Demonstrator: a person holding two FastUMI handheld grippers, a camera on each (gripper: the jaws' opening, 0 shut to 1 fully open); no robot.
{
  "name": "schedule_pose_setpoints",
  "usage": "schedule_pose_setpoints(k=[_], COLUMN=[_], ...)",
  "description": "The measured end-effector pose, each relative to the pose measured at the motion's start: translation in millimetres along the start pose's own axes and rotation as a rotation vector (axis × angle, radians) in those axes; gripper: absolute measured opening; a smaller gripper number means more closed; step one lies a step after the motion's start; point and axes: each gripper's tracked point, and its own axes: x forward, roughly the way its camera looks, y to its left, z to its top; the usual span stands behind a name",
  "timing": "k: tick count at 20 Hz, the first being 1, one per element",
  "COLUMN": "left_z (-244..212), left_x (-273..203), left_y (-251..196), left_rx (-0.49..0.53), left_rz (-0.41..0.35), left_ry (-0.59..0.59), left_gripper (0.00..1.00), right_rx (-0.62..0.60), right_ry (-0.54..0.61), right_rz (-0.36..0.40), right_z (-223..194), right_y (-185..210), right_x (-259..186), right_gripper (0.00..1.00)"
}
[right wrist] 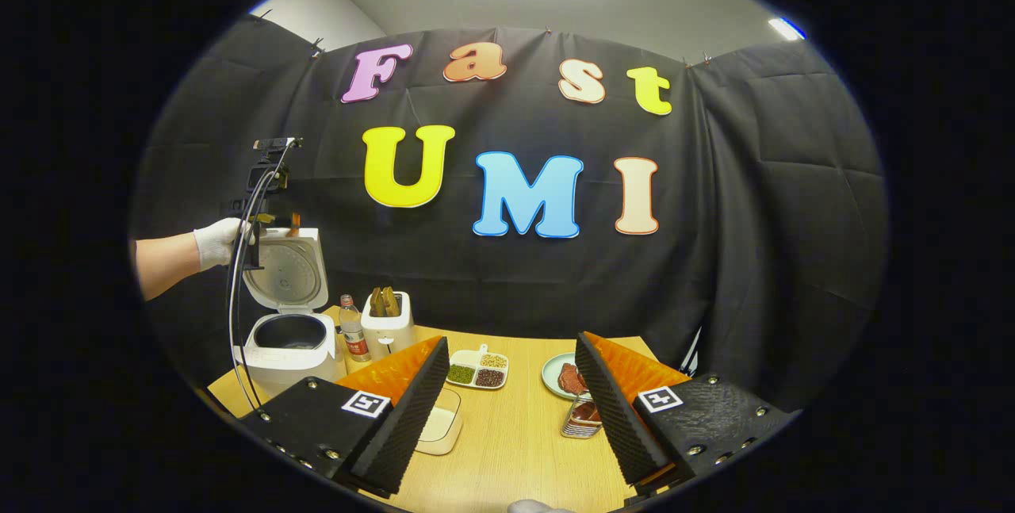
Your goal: Close the left gripper, press the button to open the rice cooker; take a wooden spoon from the chopstick holder with the right hand, scoop a spoonful of rice and pour it into the rice cooker, then put the wooden spoon back into the chopstick holder.
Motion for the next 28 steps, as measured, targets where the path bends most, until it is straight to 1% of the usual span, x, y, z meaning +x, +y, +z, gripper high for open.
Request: schedule_pose_setpoints(k=[5,9,11,12,13,16,18,22,28], left_z=[-38,-76,-113,-136,-153,-197,-221,-241,-253], left_x=[-44,-76,-89,-98,-108,-111,-117,-125,-122], left_y=[-6,-16,-20,-20,-22,-27,-23,-22,-24], left_rx=[-0.014,-0.016,-0.037,-0.040,-0.037,0.007,0.009,0.018,0.060], left_rz=[0.009,-0.015,-0.033,-0.034,-0.041,-0.054,-0.052,-0.052,-0.053], left_ry=[0.105,0.192,0.279,0.340,0.373,0.424,0.457,0.490,0.486], left_gripper=[0.98,0.97,0.96,0.96,0.97,0.96,0.96,0.97,0.97], right_rx=[0.013,0.025,0.032,0.033,0.032,0.038,0.047,0.045,0.037], right_ry=[-0.025,-0.041,-0.048,-0.048,-0.052,-0.053,-0.046,-0.043,-0.020], right_rz=[0.012,0.014,0.019,0.018,0.016,0.009,0.009,-0.001,-0.004], right_z=[3,3,6,5,5,3,1,-1,-8], right_y=[-2,-3,-4,-5,-6,-9,-11,-14,-12], right_x=[-11,-24,-31,-34,-38,-46,-48,-52,-53], right_gripper=[0.98,0.98,0.98,0.98,0.98,0.98,0.98,0.98,0.98])
